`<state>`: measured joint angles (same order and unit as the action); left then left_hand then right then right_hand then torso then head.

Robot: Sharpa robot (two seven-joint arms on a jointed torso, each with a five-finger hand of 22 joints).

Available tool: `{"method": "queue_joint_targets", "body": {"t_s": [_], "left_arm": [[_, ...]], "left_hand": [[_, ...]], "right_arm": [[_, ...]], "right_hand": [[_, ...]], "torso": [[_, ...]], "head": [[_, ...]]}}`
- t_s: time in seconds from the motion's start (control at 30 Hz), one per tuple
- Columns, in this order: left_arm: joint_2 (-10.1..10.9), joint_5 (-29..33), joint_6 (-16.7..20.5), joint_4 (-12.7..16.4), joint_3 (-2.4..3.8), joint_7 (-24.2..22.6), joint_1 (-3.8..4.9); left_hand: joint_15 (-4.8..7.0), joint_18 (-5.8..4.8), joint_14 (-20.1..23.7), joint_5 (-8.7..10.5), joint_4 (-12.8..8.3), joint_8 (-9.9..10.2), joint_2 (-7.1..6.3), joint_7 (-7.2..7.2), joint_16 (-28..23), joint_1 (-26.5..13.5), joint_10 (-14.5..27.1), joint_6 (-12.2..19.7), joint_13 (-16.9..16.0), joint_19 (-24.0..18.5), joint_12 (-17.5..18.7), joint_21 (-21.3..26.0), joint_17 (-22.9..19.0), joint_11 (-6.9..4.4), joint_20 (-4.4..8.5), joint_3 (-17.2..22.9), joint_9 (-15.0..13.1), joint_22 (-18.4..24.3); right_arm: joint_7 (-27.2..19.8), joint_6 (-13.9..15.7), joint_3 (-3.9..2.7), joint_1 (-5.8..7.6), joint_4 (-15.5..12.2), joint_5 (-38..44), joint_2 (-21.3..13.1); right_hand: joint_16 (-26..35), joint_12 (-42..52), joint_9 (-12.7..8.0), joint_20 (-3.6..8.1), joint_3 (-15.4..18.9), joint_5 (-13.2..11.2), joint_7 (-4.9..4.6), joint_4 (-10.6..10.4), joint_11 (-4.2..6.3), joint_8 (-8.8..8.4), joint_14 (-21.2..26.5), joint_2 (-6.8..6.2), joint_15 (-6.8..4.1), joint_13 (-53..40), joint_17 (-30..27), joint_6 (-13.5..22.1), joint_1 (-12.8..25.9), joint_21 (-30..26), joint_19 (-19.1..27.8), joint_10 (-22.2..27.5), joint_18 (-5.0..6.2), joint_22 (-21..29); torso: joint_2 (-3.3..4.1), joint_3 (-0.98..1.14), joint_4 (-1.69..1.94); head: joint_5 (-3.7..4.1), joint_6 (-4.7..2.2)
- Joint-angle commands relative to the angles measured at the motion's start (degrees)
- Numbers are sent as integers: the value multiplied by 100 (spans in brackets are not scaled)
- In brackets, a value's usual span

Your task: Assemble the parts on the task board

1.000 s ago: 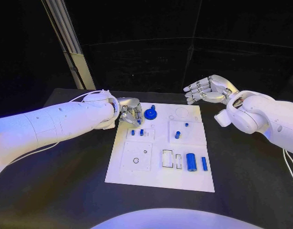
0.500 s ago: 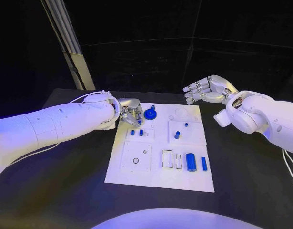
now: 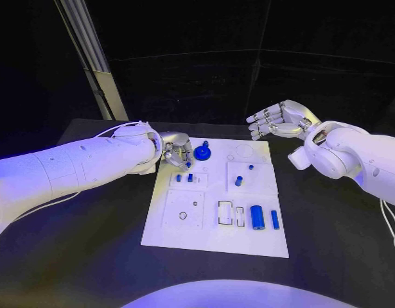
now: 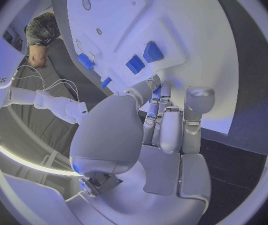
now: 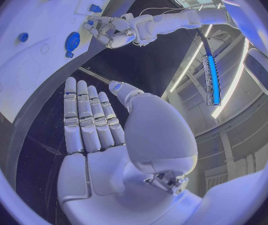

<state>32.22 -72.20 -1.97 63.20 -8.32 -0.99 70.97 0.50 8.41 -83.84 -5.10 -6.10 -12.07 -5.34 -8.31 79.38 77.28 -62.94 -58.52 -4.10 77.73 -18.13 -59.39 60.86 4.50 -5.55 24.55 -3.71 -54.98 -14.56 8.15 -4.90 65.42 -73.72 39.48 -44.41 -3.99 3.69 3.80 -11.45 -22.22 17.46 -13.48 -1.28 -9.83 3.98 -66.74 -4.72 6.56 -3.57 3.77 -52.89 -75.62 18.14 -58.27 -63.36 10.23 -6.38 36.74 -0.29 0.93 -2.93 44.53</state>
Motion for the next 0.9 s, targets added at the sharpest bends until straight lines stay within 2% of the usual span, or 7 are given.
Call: {"method": "queue_joint_targets", "body": {"t_s": [0.03, 0.6, 0.9], "left_arm": [[-10, 20, -156, -6, -3, 117, -3], [12, 20, -51, -16, -3, 148, -3], [113, 30, 212, -28, 0, 106, -3]], "left_hand": [[-26, -73, 26, 38, -5, 37, 11, -5, -40, -64, 60, 68, -12, -54, -8, 41, -16, 4, 6, -49, 4, 13], [-55, -68, 47, 34, -33, 146, -46, -42, -45, -108, 216, 249, -41, -78, -84, 70, -69, 41, -21, -148, 6, 17], [-69, -65, 58, 29, -81, 426, -66, -83, -41, -114, 439, 742, -55, -76, -176, 74, -119, 54, -40, -212, 8, -12]], "right_arm": [[-32, -39, -3, 11, -15, -16, 1], [-8, -35, -3, 12, -7, -14, -7], [212, 7, -3, 11, 43, 460, -17]], "right_hand": [[28, 23, 4, -47, -8, 17, -17, 34, 15, -8, 28, -4, 3, 3, -7, 57, 20, -28, -8, 34, 4, 5], [28, 23, 4, -47, -8, 18, -17, 35, 15, -8, 29, -4, 3, 3, -7, 57, 20, -29, -8, 35, 4, 6], [-74, 10, 7, -17, 10, -104, 11, 163, 28, -1, -117, -55, -39, 4, 23, 56, -36, -11, -108, 114, 18, 5]], "torso": [[2, 1, -7], [-4, -5, 3], [-6, -8, 2]], "head": [[1, -1], [11, 2], [16, -11]]}}
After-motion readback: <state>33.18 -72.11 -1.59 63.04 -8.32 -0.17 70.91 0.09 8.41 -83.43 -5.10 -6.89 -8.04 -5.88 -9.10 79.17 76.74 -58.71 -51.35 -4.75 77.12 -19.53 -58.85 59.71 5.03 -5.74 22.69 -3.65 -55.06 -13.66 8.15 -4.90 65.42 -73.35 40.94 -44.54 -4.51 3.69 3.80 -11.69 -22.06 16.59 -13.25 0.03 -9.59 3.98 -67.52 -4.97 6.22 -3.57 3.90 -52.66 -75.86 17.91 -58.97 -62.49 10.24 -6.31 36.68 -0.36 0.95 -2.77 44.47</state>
